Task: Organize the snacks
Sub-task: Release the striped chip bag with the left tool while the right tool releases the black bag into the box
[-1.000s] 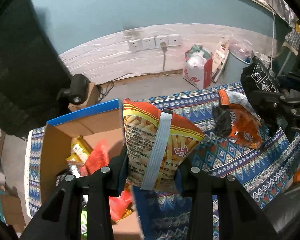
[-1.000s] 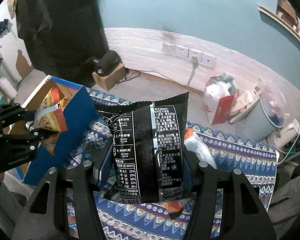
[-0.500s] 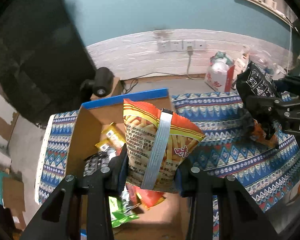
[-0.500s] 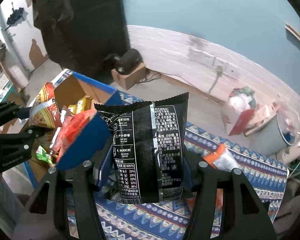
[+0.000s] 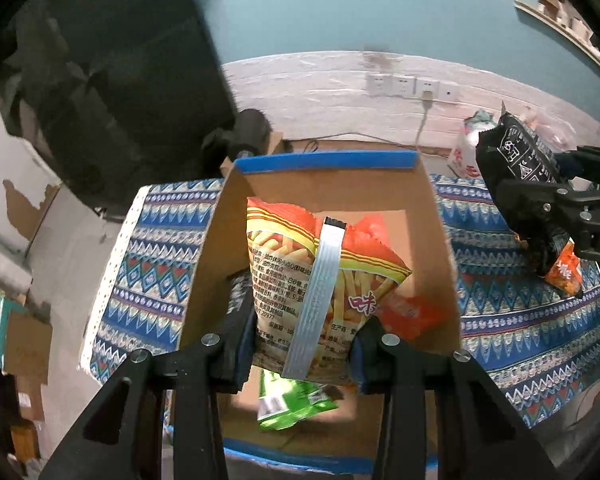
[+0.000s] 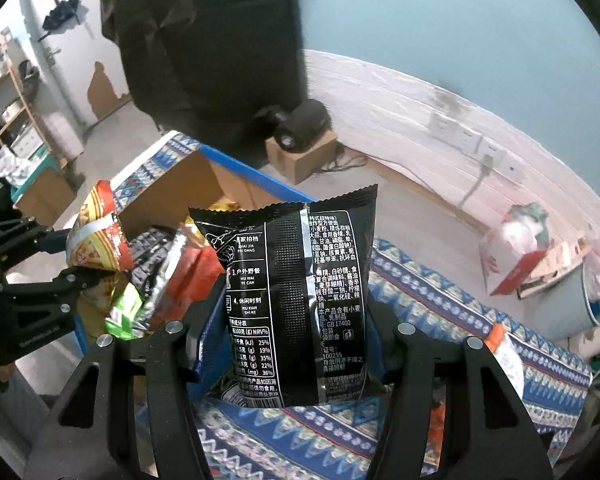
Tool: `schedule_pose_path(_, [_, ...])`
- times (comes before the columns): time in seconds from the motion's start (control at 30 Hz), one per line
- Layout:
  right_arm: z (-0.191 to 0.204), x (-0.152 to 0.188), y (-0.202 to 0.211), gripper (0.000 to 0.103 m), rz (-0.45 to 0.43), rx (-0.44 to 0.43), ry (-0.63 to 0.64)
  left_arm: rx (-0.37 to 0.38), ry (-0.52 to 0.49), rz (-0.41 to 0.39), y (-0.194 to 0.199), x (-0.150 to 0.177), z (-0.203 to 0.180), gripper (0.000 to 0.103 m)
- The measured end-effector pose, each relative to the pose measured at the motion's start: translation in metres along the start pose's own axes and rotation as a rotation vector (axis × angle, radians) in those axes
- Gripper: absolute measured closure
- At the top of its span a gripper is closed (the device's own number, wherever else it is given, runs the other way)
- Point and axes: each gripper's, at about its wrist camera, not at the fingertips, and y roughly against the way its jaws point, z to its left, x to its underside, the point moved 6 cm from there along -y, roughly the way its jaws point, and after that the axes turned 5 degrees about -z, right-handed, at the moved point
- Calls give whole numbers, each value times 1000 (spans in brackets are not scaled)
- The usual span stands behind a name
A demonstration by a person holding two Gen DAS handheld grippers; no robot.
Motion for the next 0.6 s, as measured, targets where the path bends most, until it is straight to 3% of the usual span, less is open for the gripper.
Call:
schedule_pose_path(0.43, [57,-11,-33,45,42,-68,46,-16,110,91,-19,34,45,63])
schedule_pose_path(0.5, [64,-11,-38,45,51,-77,52,-13,127,102,-21,37,49,61])
schedule_pose_path(0.6, [74,-11,-44,45,62,-89,60,-39,132,109,-22,38,54,47])
